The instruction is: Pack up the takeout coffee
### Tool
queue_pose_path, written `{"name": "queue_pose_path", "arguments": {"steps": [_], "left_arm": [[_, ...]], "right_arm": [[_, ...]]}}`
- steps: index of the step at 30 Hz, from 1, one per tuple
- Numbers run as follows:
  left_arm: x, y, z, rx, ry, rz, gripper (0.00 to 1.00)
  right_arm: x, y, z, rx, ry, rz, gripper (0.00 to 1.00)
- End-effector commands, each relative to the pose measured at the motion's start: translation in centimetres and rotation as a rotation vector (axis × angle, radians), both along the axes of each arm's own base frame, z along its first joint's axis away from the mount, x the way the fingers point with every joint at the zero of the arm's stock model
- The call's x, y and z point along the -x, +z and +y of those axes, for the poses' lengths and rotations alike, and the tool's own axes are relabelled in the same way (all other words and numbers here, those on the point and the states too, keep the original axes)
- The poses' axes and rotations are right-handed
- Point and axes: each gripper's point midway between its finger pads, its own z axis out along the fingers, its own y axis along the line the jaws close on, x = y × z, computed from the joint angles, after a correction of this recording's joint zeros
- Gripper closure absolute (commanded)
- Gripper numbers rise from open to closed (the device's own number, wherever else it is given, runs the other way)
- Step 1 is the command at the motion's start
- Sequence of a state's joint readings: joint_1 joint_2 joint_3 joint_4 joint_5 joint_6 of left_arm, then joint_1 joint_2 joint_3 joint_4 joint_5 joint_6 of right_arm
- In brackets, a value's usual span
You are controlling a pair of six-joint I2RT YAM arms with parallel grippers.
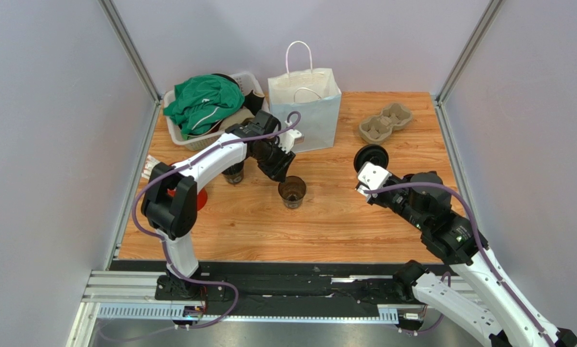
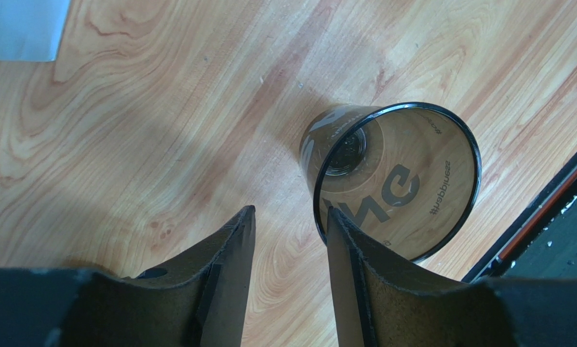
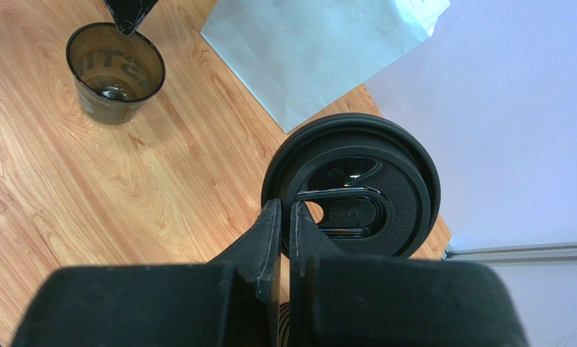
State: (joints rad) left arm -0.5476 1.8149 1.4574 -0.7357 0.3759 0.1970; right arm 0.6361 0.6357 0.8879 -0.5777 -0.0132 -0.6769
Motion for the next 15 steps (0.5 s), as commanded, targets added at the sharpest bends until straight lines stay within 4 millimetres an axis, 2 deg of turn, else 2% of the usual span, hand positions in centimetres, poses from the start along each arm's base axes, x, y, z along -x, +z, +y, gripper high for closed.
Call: {"name": "queue_pose_path", "arguments": {"steps": [1, 5, 10, 15], "left_arm": [[0.2, -0.1, -1.5, 0.015, -0.063, -0.010, 0.51], [0.8, -1.0, -2.2, -0.002, -0.086, 0.008, 0.52], [1.0, -1.6, -3.0, -0.006, -0.096, 0.025, 0.77], [1.0, -1.2, -4.1, -0.015, -0.113, 0.008, 0.84]], "right_arm": [[-0.1, 0.9, 0.4, -0.054, 0.003, -0.021, 1.00], [0.0, 1.1, 0.2, -0.063, 0.000, -0.032, 1.00], [0.1, 1.0, 0.1, -0.065, -0.002, -0.033, 1.00], [0.1, 1.2, 0.0, -0.072, -0.005, -0.044, 1.00]]}}
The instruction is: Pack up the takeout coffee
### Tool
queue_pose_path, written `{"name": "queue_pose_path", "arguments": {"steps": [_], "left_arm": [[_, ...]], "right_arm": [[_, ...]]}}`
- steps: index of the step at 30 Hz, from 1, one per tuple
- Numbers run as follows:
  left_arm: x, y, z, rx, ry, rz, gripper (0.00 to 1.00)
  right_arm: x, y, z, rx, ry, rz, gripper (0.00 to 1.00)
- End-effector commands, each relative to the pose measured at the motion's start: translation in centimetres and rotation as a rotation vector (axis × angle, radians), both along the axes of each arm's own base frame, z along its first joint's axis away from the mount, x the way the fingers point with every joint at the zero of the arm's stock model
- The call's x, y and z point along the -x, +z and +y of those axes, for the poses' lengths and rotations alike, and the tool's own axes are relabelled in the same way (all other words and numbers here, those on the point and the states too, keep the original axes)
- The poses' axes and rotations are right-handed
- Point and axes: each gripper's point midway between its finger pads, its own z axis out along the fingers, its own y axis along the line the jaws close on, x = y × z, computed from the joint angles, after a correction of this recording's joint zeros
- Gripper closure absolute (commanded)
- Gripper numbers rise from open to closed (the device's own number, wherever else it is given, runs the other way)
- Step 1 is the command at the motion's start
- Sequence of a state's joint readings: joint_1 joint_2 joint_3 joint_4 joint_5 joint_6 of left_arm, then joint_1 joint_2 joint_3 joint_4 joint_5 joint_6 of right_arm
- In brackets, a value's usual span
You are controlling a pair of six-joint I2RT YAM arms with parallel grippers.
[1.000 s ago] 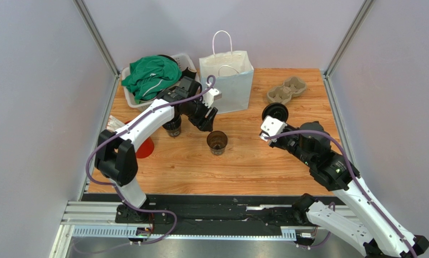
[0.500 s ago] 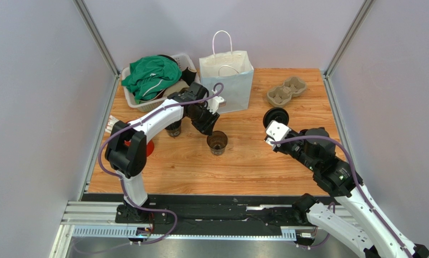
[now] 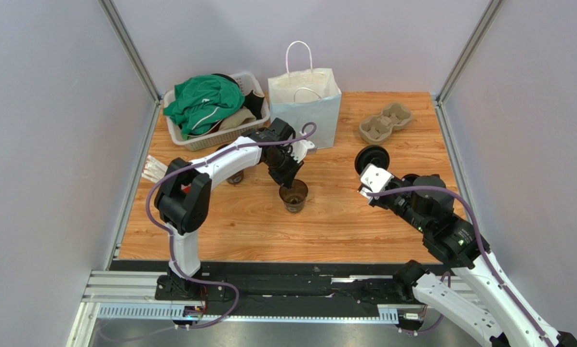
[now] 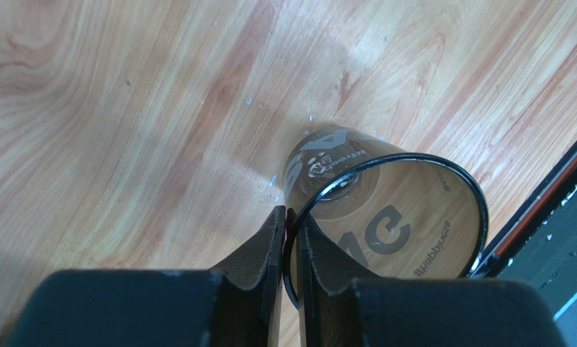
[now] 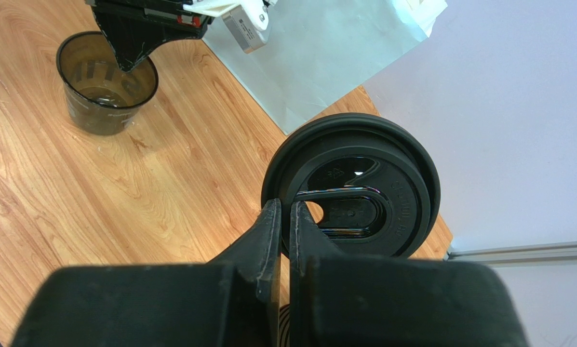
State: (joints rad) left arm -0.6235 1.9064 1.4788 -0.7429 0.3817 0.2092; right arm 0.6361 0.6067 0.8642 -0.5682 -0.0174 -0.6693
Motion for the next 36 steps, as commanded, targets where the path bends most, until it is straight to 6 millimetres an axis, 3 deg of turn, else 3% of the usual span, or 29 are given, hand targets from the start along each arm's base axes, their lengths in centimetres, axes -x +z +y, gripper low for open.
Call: {"name": "queue_pose_path", "arguments": {"steps": [1, 10, 19, 29, 36], "left_arm": [[-1.2, 2.3, -2.0, 0.032, -0.029, -0.068, 0.85], [-0.9, 4.1, -6.5, 0.066, -0.099, -0.094, 0.85], [-0.6, 2.5, -10.8, 0.056, -0.154, -0.057, 0.86], [-0.3, 1.7, -11.2, 0.033, -0.159, -0.039, 0.80], [-0.6, 4.2, -11.7, 0.084, -0.147, -0.073, 0.63]], "right_arm": [[-0.2, 1.4, 0.1, -0.059, -0.011, -0.041, 1.00], [-0.2, 1.8, -0.3, -0.068, -0.026, -0.063, 1.00], [-0.2, 2.0, -0.6, -0.076, -0.035, -0.071, 1.00], [-0.2, 1.4, -0.3, -0.066, -0.024, -0.059, 1.00], [-0.2, 1.3, -0.4, -0.065, -0.026, -0.058, 1.00]]}}
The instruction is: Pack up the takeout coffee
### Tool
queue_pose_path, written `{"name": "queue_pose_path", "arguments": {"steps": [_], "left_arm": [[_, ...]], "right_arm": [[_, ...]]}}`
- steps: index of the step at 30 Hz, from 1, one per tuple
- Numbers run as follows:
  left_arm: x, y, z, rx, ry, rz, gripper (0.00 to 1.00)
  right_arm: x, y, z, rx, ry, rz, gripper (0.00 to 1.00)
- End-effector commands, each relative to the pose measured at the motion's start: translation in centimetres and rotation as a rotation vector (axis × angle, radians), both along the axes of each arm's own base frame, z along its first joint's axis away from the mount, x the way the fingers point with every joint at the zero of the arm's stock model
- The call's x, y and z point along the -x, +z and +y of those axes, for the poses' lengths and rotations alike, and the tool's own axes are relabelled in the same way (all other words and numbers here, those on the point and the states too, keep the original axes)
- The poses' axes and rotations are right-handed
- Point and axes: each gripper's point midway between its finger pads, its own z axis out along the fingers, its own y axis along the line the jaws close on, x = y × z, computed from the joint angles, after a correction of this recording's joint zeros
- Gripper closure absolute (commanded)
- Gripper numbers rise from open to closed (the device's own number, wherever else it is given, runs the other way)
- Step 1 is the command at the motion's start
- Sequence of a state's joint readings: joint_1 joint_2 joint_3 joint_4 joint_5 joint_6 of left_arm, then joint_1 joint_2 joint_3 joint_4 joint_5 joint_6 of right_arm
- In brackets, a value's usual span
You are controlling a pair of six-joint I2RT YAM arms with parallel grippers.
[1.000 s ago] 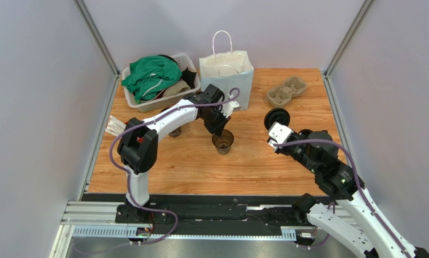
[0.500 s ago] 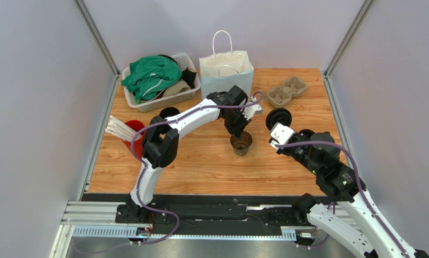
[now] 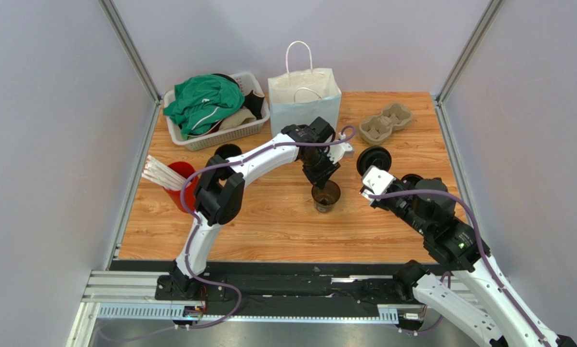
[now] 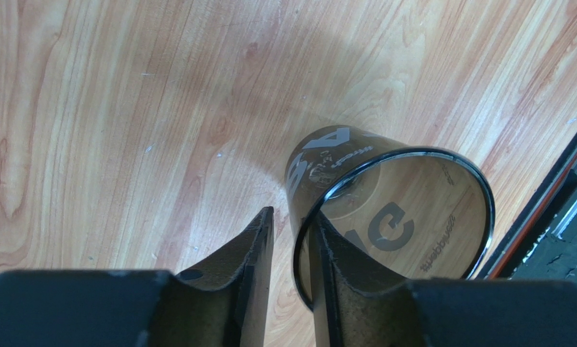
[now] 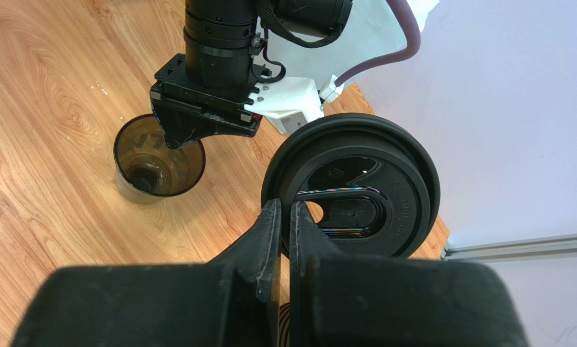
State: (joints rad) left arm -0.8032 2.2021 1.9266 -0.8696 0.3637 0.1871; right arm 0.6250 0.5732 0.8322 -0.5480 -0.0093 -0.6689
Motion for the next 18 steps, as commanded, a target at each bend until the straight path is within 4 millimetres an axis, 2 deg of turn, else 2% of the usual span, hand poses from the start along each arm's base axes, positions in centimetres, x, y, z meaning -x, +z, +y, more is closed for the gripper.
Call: {"name": "queue_pose_path", "arguments": {"steps": [1, 7, 10, 12, 14, 16, 17, 18], "left_arm": [[-0.5, 4.2, -1.3, 0.088, 0.006, -0.049, 0.62], [-0.4, 5.8, -1.5, 0.120, 0.012, -0.061, 0.49], [-0.2, 6.7, -1.8, 0.147, 0.020, -0.054, 0.35], [0.0, 7.7, -1.9, 0.173, 0.017, -0.047, 0.33], [0.0, 8.9, -1.5, 0.201, 0.038, -0.033, 0.21], [-0.3, 9.8, -0.8, 0.230, 0.064, -0.009, 0.20], [-0.3, 11.1, -0.4, 0.254, 0.075, -0.019, 0.05], [-0.2, 10.8, 0.2, 0.258, 0.083, -0.002, 0.04]], "right_arm": [[-0.3, 1.4, 0.2, -0.052, -0.007, -0.039, 1.00], [-0.3, 1.3, 0.3, -0.049, -0.003, -0.035, 1.00], [-0.2, 1.1, 0.4, -0.046, 0.005, -0.028, 1.00], [-0.1, 0.9, 0.6, -0.039, 0.019, -0.016, 1.00], [0.1, 0.9, 0.8, -0.022, 0.039, -0.002, 1.00], [0.4, 0.3, 1.2, 0.003, 0.067, 0.036, 1.00], [0.6, 0.9, 1.3, 0.006, 0.082, 0.034, 1.00], [0.8, 0.7, 1.8, 0.014, 0.111, 0.058, 1.00]]}}
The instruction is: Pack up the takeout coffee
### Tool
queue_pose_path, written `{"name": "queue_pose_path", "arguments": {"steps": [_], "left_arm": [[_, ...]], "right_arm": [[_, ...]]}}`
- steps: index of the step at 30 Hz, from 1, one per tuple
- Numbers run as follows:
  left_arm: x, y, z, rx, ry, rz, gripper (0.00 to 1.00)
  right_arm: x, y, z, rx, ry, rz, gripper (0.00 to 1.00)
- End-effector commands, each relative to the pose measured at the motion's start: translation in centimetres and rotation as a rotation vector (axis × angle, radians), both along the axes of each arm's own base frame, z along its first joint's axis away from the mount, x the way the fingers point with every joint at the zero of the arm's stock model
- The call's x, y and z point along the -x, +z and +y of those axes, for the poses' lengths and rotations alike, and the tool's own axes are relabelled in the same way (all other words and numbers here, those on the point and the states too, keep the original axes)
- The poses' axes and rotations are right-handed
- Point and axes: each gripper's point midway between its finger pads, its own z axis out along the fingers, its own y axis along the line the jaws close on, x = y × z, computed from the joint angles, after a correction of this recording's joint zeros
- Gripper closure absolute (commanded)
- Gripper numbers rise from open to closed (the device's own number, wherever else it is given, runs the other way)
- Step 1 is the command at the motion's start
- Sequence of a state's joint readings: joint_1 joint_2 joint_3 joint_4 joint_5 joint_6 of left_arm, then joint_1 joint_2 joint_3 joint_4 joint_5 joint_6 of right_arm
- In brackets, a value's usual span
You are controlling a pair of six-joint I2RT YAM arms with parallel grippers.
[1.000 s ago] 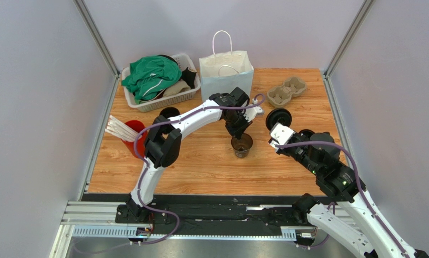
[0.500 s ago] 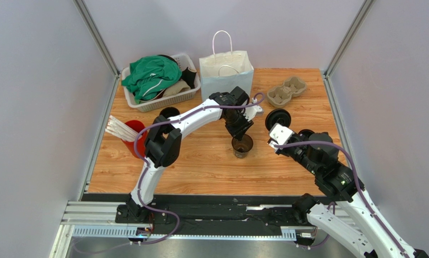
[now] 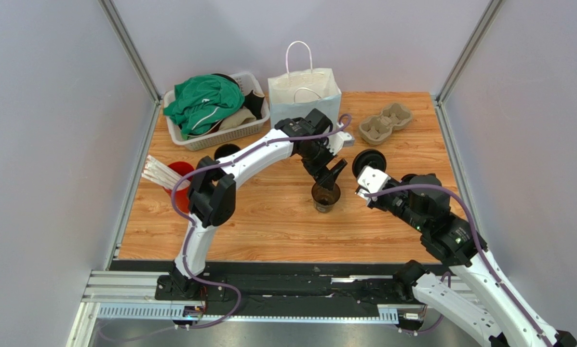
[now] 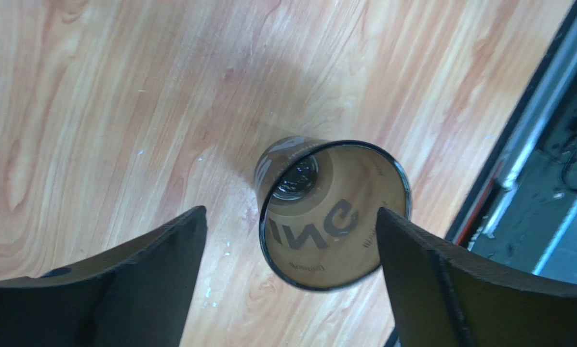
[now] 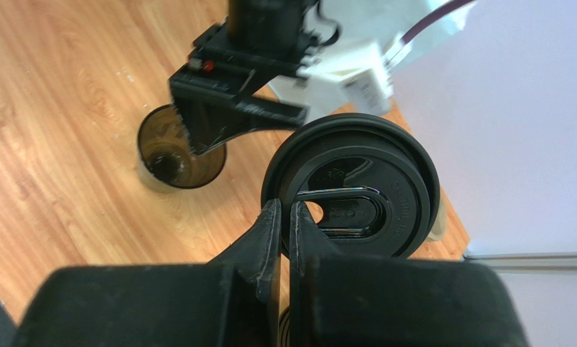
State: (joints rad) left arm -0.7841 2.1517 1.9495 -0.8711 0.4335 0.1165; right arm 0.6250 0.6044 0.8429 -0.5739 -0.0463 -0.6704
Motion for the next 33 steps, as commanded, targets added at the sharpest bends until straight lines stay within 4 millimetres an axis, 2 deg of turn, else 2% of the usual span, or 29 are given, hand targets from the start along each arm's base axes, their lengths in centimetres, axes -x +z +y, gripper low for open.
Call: {"name": "queue_pose_path", "arguments": {"steps": [1, 2, 3, 4, 5, 6, 7, 8, 9, 10, 11, 13, 14, 16, 18, 25, 33], "left_arm": [[-1.0, 7.8, 1.5, 0.179, 0.068, -0.047, 0.03], [-1.2, 9.1, 2.1, 0.202, 0.087, -0.063, 0.01], [-1.1, 8.7, 2.8, 0.207, 0.104, -0.037, 0.01], [-1.8, 10.2, 3.8, 0.250, 0.138, -0.045, 0.01], [-1.8, 10.7, 4.2, 0.275, 0.160, -0.029, 0.01], [-1.4, 10.2, 4.9, 0.287, 0.166, 0.010, 0.01], [-1.9, 11.9, 5.8, 0.333, 0.187, -0.023, 0.01], [-2.1, 12.1, 6.4, 0.343, 0.199, -0.033, 0.01], [-1.8, 11.3, 7.1, 0.336, 0.206, -0.027, 0.01], [-2.1, 12.3, 7.8, 0.361, 0.198, -0.073, 0.01], [-1.8, 11.2, 8.4, 0.344, 0.201, -0.064, 0.01], [-1.7, 11.5, 9.1, 0.371, 0.196, -0.086, 0.01], [-1.2, 10.3, 9.5, 0.367, 0.197, -0.056, 0.01], [-0.7, 10.6, 9.6, 0.420, 0.164, -0.037, 0.01], [-0.1, 9.7, 9.8, 0.426, 0.155, -0.013, 0.01], [-0.6, 9.5, 10.8, 0.459, 0.141, -0.097, 0.05], [-0.8, 9.0, 11.9, 0.458, 0.151, -0.206, 0.06]], "right_arm": [[1.0, 1.0, 1.2, 0.014, 0.091, 0.051, 1.00], [1.2, 1.0, 1.4, 0.021, 0.106, 0.071, 1.00], [1.3, 1.3, 2.1, 0.024, 0.141, 0.092, 1.00], [1.7, 0.8, 2.3, 0.040, 0.159, 0.135, 1.00], [1.8, 0.6, 2.6, 0.049, 0.177, 0.160, 1.00], [1.8, 0.9, 3.3, 0.056, 0.209, 0.187, 1.00], [2.0, 0.1, 3.4, 0.081, 0.219, 0.230, 1.00], [2.0, -0.1, 3.5, 0.093, 0.227, 0.250, 1.00], [1.6, -0.7, 3.9, 0.117, 0.236, 0.286, 1.00], [1.8, -0.8, 3.9, 0.133, 0.241, 0.307, 1.00], [1.4, -1.4, 4.1, 0.152, 0.242, 0.339, 1.00], [1.3, -1.4, 4.4, 0.163, 0.248, 0.367, 1.00], [1.0, -1.9, 4.7, 0.173, 0.250, 0.389, 1.00], [1.0, -2.2, 5.2, 0.169, 0.266, 0.417, 1.00], [0.6, -2.6, 6.0, 0.168, 0.279, 0.454, 1.00], [-1.1, -5.7, 8.1, 0.173, 0.283, 0.580, 1.00], [-3.5, -9.4, 9.8, 0.189, 0.192, 0.679, 1.00]]}}
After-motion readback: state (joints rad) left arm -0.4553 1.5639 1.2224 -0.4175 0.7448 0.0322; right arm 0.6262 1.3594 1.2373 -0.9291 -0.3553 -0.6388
